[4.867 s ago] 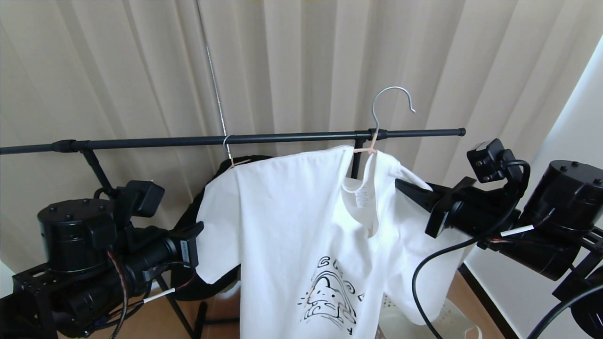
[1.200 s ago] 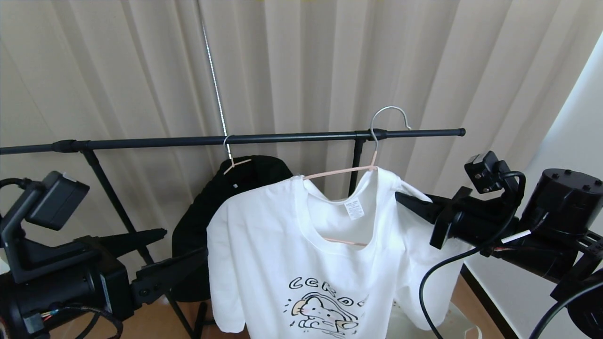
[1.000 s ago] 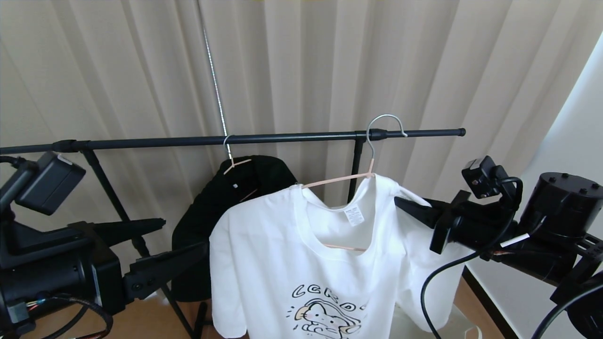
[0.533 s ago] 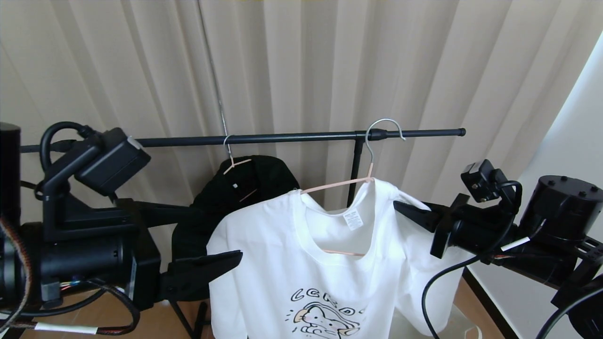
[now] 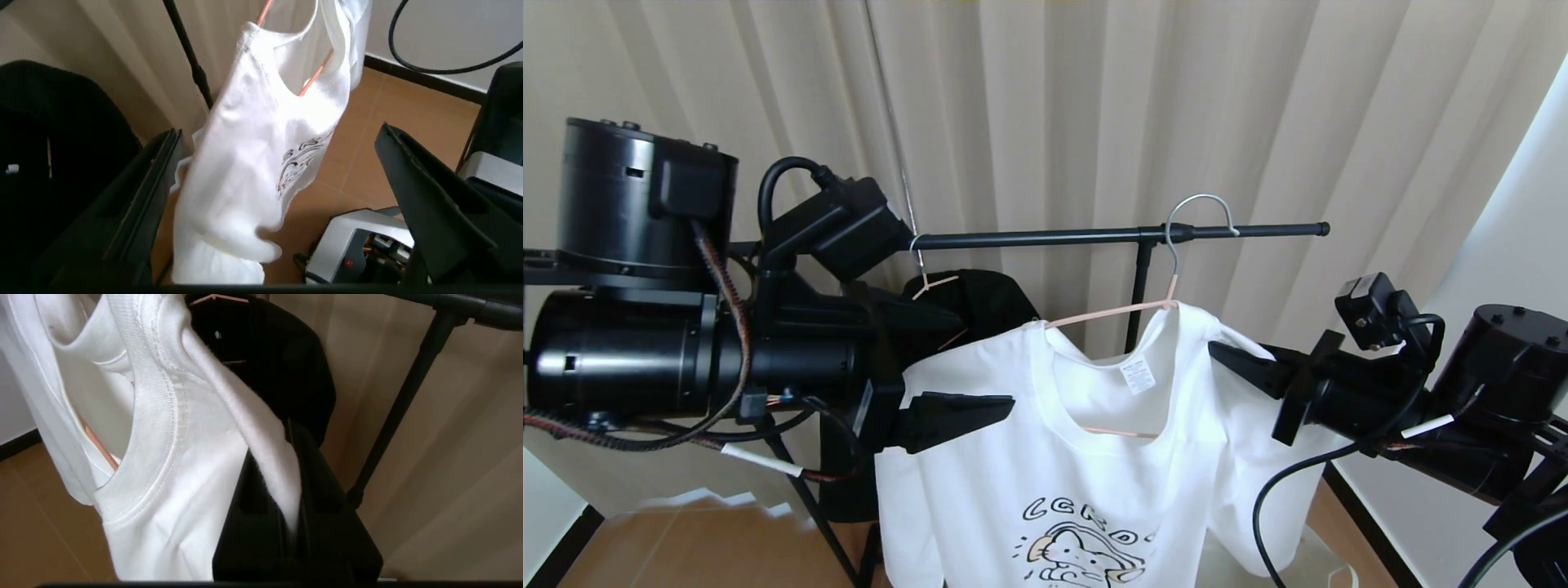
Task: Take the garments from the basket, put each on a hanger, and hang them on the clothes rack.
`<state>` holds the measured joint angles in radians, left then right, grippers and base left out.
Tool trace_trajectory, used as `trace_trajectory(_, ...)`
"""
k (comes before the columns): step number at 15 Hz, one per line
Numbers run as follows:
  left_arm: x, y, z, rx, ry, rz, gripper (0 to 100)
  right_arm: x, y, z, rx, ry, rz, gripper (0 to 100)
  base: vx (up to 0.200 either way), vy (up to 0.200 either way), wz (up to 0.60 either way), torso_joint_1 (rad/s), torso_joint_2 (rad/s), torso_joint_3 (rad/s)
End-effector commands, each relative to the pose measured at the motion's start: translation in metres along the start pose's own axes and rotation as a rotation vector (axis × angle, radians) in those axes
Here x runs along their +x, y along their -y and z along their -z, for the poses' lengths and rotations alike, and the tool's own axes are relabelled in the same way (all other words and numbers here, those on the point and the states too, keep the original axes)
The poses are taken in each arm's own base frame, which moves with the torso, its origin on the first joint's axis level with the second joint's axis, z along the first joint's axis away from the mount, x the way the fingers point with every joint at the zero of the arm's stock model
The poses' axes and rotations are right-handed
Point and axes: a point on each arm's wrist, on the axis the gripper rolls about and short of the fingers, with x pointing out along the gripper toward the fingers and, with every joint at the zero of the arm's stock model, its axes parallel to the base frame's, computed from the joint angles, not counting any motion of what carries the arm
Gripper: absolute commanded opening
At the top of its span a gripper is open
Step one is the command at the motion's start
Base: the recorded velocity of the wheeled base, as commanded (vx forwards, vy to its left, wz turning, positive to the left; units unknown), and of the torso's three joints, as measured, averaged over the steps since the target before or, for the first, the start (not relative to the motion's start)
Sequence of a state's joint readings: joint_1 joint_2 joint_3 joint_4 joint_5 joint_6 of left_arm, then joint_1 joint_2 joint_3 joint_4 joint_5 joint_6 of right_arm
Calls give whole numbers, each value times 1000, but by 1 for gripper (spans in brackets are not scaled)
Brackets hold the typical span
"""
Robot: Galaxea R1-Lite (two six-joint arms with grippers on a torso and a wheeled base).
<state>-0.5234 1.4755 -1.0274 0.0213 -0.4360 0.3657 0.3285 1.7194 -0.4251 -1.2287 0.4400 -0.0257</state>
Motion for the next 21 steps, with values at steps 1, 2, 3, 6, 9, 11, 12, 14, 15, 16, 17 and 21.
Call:
trace_trajectory(1,25,-22,3,-1,-26,16,100,0,-3,3,-2,-2,-11,0,0,0,0,0,0,0)
trace_trajectory(2,29,-27,4,-7,-27,29,100,0,-4,3,-3,1,-15,0,0,0,0,0,0,0)
trace_trajectory(3,32,-33,2,-10,-22,35,100,0,-4,3,-2,0,-15,0,0,0,0,0,0,0)
trace_trajectory(6,36,-41,-2,-28,-7,99,100,0,-4,3,-2,0,-15,0,0,0,0,0,0,0)
trace_trajectory(9,44,-47,-2,-47,10,183,100,0,-4,3,-3,1,-15,0,0,0,0,0,0,0)
trace_trajectory(11,48,-46,-2,-46,7,197,100,0,-4,3,-3,1,-15,0,0,0,0,0,0,0)
trace_trajectory(12,49,-46,-2,-45,8,198,100,0,-4,3,-3,1,-15,0,0,0,0,0,0,0)
trace_trajectory(14,54,-42,-4,-39,6,214,100,0,-4,2,-4,4,-15,0,0,0,0,0,0,0)
trace_trajectory(15,54,-42,-4,-40,7,217,100,-1,-4,2,-5,5,-15,0,0,0,0,0,0,0)
trace_trajectory(16,55,-42,-3,-39,4,218,100,-1,-4,1,-6,8,-15,0,0,0,0,0,0,0)
trace_trajectory(17,55,-42,-3,-39,4,218,100,0,-4,1,-7,9,-15,0,0,0,0,0,0,0)
trace_trajectory(21,59,-36,-4,-35,1,239,100,-1,-4,0,-10,12,-13,0,0,0,0,0,0,0)
